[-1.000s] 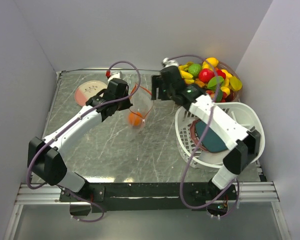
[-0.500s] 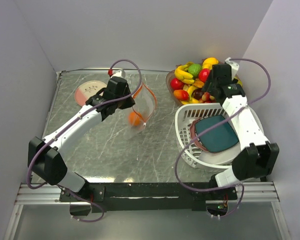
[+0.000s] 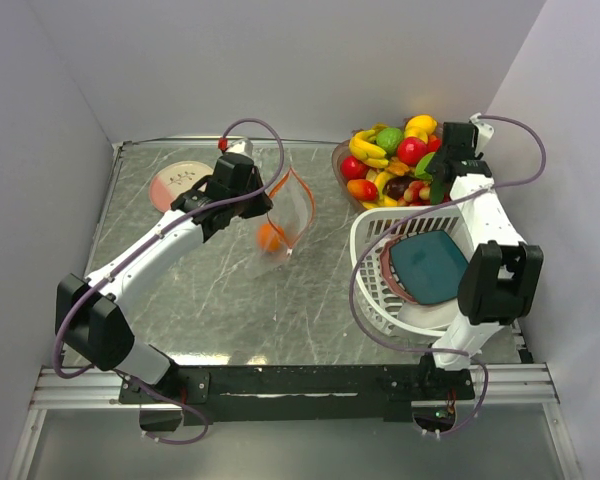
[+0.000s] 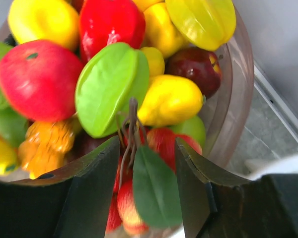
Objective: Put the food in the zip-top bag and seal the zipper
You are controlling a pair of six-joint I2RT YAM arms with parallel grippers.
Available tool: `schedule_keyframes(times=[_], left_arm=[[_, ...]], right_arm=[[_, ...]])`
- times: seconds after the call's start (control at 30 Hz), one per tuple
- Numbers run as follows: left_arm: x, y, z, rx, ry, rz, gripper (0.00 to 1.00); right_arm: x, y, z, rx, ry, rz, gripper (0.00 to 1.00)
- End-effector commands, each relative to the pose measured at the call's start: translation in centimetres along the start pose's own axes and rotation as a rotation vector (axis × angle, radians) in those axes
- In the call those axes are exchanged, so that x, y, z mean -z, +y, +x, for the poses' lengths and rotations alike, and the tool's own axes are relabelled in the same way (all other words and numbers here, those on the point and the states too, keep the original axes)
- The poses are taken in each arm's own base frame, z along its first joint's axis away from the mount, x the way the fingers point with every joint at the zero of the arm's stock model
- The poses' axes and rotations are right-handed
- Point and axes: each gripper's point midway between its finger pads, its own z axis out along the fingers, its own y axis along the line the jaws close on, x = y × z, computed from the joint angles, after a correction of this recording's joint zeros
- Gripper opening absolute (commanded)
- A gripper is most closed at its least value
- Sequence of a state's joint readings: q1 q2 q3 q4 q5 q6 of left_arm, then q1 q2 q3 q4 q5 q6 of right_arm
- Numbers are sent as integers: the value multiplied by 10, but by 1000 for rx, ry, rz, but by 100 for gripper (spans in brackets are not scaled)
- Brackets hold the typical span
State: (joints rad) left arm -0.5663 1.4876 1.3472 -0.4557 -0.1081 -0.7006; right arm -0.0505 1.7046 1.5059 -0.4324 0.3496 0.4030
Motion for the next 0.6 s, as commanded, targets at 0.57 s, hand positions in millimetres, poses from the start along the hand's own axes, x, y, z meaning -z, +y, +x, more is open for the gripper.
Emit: schedule_keyframes(times=[0.57], left_arm=[[7, -12, -18, -6, -55, 40, 1]], right_arm=[[-40, 18, -27, -19, -100, -21, 33]])
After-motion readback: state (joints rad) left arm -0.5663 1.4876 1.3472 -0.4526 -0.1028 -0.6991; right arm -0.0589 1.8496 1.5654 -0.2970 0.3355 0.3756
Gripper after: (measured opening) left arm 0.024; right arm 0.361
